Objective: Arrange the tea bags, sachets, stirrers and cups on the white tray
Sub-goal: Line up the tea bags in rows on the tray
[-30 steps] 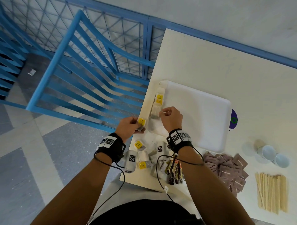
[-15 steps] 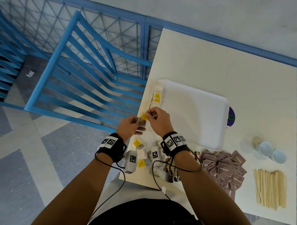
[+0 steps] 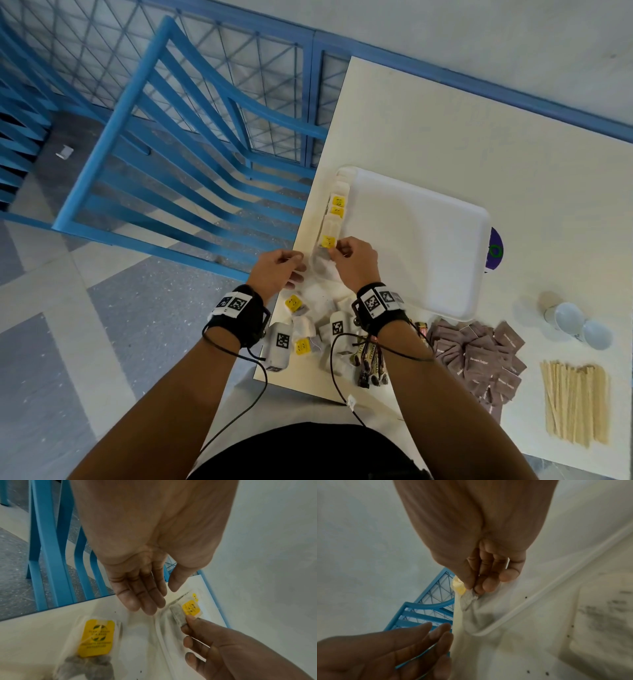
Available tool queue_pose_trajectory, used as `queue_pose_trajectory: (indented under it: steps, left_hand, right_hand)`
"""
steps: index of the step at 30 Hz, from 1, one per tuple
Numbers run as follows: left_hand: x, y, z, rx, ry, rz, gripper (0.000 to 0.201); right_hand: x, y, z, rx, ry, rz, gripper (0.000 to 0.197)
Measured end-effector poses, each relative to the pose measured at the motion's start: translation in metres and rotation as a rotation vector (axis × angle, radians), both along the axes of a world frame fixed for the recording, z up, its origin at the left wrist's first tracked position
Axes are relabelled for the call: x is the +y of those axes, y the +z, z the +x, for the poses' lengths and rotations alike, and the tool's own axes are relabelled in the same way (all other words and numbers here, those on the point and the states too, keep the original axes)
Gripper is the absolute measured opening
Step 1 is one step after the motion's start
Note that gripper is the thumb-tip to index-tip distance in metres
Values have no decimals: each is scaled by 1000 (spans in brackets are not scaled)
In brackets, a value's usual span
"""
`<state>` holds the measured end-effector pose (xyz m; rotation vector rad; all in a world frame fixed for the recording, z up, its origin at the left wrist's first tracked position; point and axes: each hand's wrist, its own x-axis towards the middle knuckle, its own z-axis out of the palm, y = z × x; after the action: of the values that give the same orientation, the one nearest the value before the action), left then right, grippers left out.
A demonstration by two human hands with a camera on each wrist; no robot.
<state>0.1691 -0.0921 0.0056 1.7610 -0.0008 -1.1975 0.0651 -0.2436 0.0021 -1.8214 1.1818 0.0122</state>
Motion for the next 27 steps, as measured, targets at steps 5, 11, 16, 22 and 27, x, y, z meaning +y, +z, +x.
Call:
queue_pose_trajectory:
  steps: [5, 11, 16, 22, 27]
  left_hand:
    - [6, 0, 3, -2, 1, 9, 13]
    - [7, -1, 3, -10, -4, 13, 15]
    - [6, -1, 2, -5, -20, 22, 16]
    - [6, 0, 2, -8, -29, 31, 15]
    - [7, 0, 2, -13, -35, 33, 15]
  right_hand:
    - [-1, 0, 1, 55, 13, -55, 10]
    - [-4, -3, 4, 49, -55, -61, 13]
    - [-5, -5, 6, 62, -76, -47, 14]
    - [-3, -2, 1, 60, -101, -25, 18]
    - [-3, -3, -1, 63, -113, -23, 19]
